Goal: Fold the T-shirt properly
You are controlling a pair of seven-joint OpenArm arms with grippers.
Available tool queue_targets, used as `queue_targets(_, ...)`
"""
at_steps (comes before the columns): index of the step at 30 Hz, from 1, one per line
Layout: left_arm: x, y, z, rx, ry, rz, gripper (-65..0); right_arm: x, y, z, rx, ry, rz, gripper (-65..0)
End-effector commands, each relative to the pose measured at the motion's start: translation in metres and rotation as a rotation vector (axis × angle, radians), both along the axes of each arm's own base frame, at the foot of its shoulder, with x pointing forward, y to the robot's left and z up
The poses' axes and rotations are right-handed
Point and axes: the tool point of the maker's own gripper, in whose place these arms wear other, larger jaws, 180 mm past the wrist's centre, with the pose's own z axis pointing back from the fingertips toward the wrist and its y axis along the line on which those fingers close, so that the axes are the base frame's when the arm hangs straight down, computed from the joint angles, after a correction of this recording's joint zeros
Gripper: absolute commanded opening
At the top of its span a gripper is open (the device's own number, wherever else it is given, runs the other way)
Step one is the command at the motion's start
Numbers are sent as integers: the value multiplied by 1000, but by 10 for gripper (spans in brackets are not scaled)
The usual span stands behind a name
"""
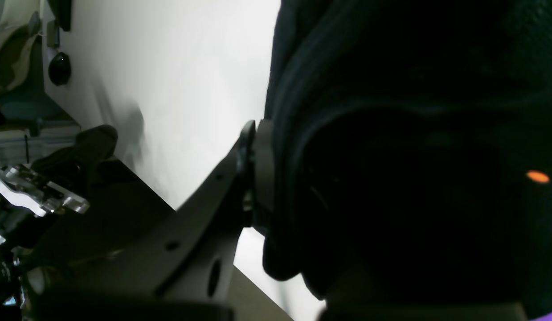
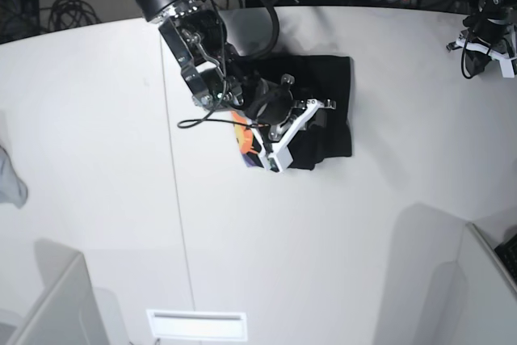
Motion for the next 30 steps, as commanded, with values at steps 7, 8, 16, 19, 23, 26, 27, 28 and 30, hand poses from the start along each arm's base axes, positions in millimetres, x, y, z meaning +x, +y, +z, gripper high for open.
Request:
queue_targets(7, 5, 4, 11, 21, -33, -11, -650, 11, 7, 18, 39, -47, 0, -308)
queue_targets(8, 5, 4, 11, 21, -33, -11, -650, 11, 7, 18, 39, -47, 0, -264)
queue_targets(16, 5, 4, 11, 21, -35, -11, -650, 10, 22, 19, 44, -40, 27, -260)
queue_targets(19, 5, 4, 11, 22, -35, -10, -650, 4, 32, 10, 10, -34, 82, -260)
queue_targets(23, 5, 4, 11, 22, -35, -10, -650, -4, 43, 5, -17, -40, 142, -260)
queue_targets(26, 5, 4, 11, 22, -35, -10, -650, -16, 59, 13, -22, -72, 218, -260)
queue_targets(27, 5, 4, 11, 22, -35, -10, -650, -18, 63, 16, -24, -87, 241, -260)
queue_targets(28, 6, 4, 11, 22, -36, -10, -650, -21, 68, 19, -26, -102, 266, -260)
queue_targets(30, 7, 4, 12, 22, -39, -9, -650, -30, 78, 27, -25, -137, 320, -260)
